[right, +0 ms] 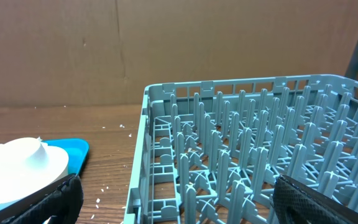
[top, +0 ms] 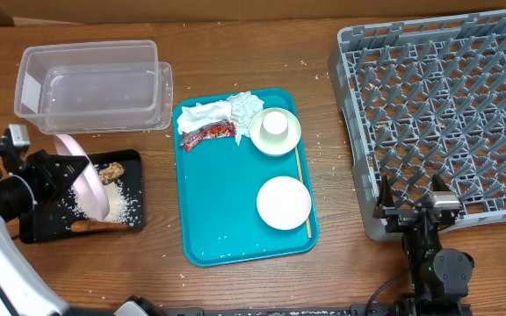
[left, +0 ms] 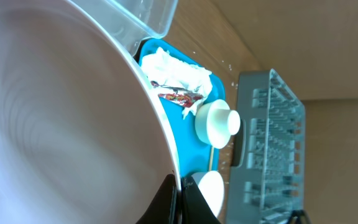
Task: Sort waste into correct bins and load items into the dishwasher
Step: 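Carry the emptied white plate back and set it on the teal tray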
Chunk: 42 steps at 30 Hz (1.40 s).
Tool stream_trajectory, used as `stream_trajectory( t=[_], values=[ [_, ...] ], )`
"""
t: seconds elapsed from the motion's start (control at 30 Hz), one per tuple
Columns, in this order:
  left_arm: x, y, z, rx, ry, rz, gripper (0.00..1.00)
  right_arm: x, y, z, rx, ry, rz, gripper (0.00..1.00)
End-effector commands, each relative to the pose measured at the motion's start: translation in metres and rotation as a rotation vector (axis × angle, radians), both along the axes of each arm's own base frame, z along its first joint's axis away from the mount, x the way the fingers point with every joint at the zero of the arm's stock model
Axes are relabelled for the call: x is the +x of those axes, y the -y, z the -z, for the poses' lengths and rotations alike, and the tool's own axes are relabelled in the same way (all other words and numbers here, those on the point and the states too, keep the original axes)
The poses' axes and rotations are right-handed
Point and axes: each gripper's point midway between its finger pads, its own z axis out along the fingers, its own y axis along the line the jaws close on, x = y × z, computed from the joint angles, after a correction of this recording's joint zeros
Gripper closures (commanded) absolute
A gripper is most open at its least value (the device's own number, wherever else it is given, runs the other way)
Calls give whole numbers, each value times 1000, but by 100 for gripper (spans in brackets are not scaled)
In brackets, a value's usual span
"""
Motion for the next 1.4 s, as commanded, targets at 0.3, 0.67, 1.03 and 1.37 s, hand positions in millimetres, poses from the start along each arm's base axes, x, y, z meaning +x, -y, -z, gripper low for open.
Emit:
stream_trajectory(
  t=[0.3, 0.67, 1.03, 1.37],
  values=[
    [-10, 104, -36, 227, 87, 284, 96, 0, -1, 1, 5, 6, -2, 0],
    [-1, 205, 8, 580, -43, 461, 96, 0, -1, 1, 5, 6, -2, 0],
    [5, 280, 90, 714, -200, 627, 96, 0, -1, 1, 5, 6, -2, 0],
    [0, 305, 152, 647, -373, 735, 96, 0, -1, 1, 5, 6, -2, 0]
  ],
)
